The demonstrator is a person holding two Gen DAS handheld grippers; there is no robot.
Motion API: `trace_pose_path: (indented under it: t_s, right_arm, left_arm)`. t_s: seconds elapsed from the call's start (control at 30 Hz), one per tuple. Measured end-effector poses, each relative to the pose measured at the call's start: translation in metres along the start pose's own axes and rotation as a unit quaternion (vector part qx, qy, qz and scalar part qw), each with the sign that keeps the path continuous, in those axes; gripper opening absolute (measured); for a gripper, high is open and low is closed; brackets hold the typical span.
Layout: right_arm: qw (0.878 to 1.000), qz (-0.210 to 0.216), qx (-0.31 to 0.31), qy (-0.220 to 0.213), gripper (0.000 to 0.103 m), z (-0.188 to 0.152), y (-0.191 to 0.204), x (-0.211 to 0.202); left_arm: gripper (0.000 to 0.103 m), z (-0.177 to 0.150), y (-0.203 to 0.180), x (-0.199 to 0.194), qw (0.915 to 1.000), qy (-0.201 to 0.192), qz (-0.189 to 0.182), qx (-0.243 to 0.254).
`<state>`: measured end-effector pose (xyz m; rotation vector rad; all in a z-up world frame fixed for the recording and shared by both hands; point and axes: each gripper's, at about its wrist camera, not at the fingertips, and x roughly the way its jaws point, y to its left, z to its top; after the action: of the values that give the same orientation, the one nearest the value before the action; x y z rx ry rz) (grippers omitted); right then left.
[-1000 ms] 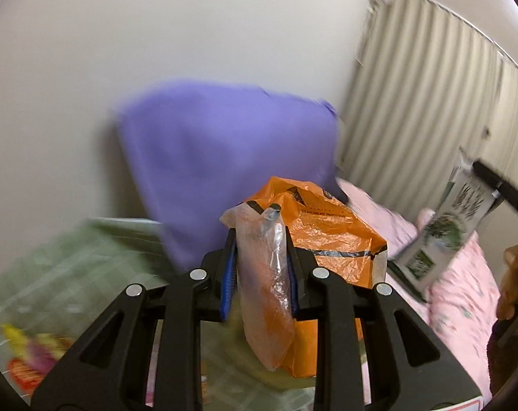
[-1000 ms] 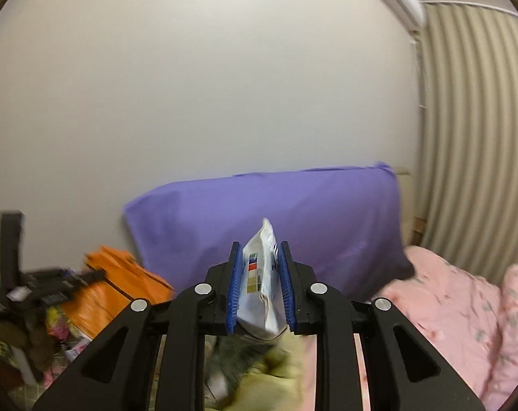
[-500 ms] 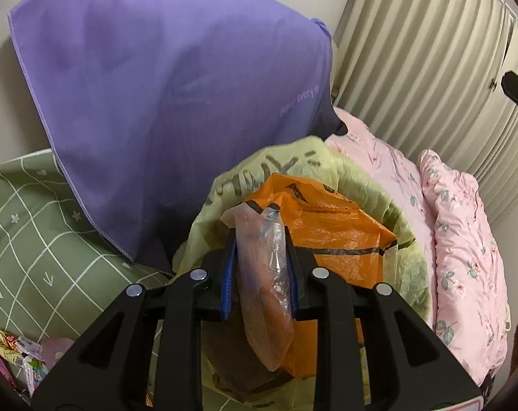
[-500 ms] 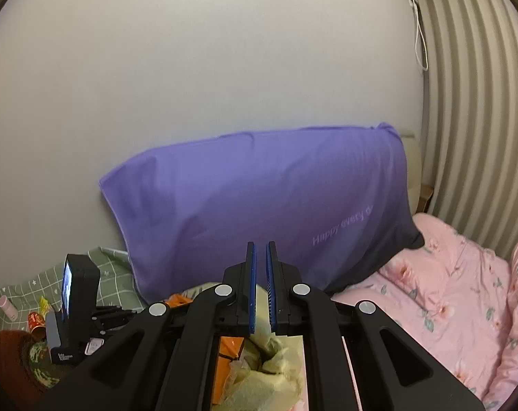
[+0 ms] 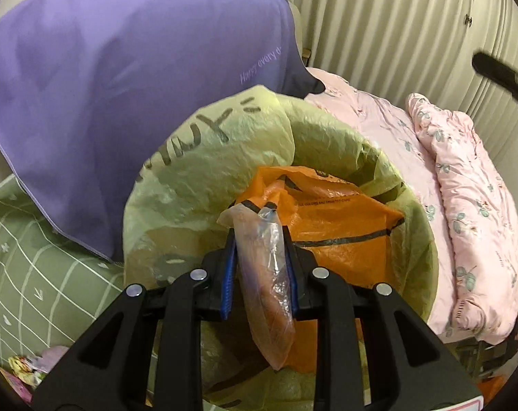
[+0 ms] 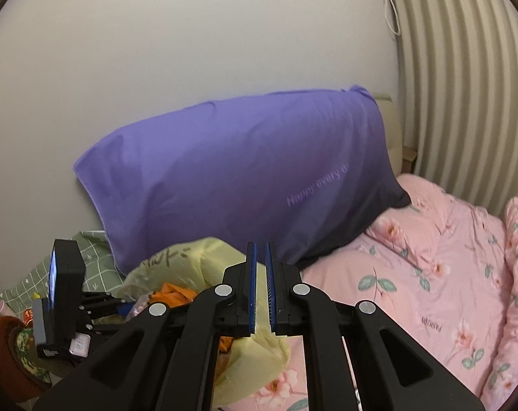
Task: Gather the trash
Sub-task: 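Open both grippers to drop the orange bag and carton into the trash bag, then grasp the yellow nabati wafer with the left gripper while the right grasps a pink candy stick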
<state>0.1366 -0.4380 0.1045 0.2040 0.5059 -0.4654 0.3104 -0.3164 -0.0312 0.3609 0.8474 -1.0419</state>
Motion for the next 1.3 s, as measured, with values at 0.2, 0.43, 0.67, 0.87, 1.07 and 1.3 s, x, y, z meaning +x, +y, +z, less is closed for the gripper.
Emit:
trace_pose_path:
  t_s: [0.2,0.43,0.67,0.87,1.07,1.3]
  right_arm:
    - [1.0,-0.002,0.019,0.014,0.007,-0.019,-0.012,-0.003]
    - [1.0,0.006,0.009,0.016,0.007,-0.031,-0.004,-0.01]
    - [1.0,0.021,-0.011,0.01,0.007,-0.033,0.017,-0.015]
    - [0.997,0.067,-0.034,0.013,0.008,-0.041,0.053,-0.01]
    - [0.985,0.157,-0.054,0.041,0.009,-0.064,0.106,0.015]
    - [0.96,0.252,-0.104,0.07,0.047,-0.093,0.182,0.03]
  left_arm:
    - [0.023,-0.003,-0.001,0.0,0.9996,0.0,0.029,0.0]
    - [0.033,-0.003,0.014,-0.016,0.9975,-0.02,0.059,-0.032]
    - [0.054,-0.009,0.039,-0.059,0.9924,-0.066,0.012,-0.103]
    - [0.063,-0.049,0.078,-0.133,0.9733,-0.153,0.047,-0.165]
    - [0.065,-0.126,0.132,-0.182,0.9511,-0.156,0.143,-0.225]
    - [0.065,-0.226,0.175,-0.218,0.9138,-0.125,0.226,-0.314]
